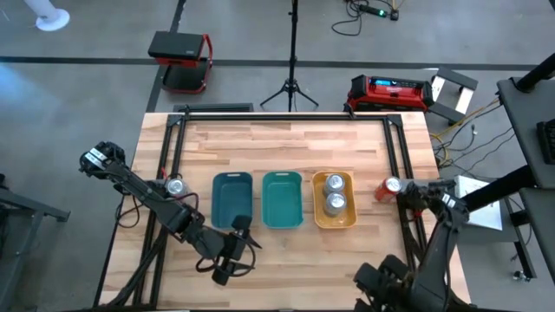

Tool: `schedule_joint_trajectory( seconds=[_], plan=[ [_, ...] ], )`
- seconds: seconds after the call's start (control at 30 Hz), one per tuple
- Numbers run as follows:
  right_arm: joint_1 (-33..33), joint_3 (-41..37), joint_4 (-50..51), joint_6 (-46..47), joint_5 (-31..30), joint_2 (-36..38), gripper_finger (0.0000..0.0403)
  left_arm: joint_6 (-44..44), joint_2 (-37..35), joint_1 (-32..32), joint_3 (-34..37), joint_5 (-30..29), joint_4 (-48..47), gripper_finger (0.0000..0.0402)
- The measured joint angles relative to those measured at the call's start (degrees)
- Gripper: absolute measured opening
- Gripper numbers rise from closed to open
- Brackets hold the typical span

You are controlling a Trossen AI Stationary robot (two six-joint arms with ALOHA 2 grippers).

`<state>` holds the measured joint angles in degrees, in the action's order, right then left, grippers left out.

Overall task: Sort soda cans
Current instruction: Put the left orange soda can into the blue bin

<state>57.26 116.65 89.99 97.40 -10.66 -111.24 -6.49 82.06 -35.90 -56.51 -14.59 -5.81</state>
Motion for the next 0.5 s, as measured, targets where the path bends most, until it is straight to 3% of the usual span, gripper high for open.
schedule_joint_trajectory(
  seconds=[0.3,0.5],
  plan=[
    [1.79,-9.79,-1.98,6.94,-0.77,0.00,0.0364,-0.44,0.24,-1.64,0.00,-1.01,4.81,0.0254],
    [-1.38,-15.48,-7.30,-1.18,-7.91,0.00,0.0364,-8.95,0.16,-3.57,0.00,-11.83,1.15,0.0254]
  ],
)
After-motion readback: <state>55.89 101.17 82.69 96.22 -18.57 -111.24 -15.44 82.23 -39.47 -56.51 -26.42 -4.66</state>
